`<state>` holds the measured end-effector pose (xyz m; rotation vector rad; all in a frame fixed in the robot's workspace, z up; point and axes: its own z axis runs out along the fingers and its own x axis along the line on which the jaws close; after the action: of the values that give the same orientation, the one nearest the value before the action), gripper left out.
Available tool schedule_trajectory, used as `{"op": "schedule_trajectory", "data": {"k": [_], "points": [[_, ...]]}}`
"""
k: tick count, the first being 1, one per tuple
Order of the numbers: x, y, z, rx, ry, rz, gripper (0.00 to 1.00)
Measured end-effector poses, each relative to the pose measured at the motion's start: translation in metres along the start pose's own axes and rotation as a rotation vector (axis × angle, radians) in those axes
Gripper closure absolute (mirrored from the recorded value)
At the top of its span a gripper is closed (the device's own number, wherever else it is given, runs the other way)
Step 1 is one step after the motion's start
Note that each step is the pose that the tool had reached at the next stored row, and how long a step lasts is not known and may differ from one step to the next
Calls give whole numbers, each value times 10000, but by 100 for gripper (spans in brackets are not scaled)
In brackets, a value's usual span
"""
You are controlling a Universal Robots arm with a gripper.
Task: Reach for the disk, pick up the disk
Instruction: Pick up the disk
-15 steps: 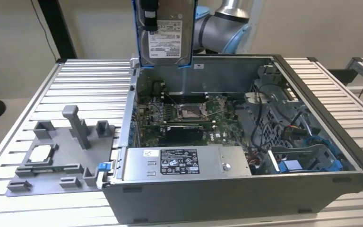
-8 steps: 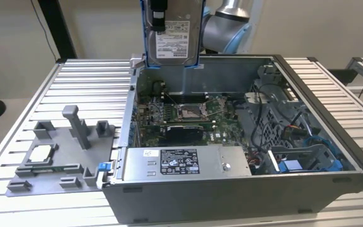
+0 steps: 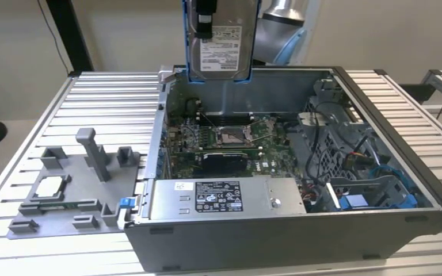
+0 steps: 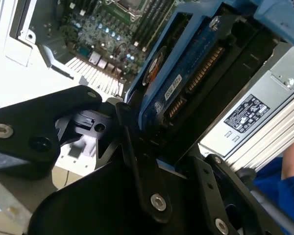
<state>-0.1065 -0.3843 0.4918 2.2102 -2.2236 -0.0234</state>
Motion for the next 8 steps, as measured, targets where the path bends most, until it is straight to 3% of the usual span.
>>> {"op": "schedule_trajectory", "data": {"k": [8], "points": [[3,-160,5,0,0,0,100]]}}
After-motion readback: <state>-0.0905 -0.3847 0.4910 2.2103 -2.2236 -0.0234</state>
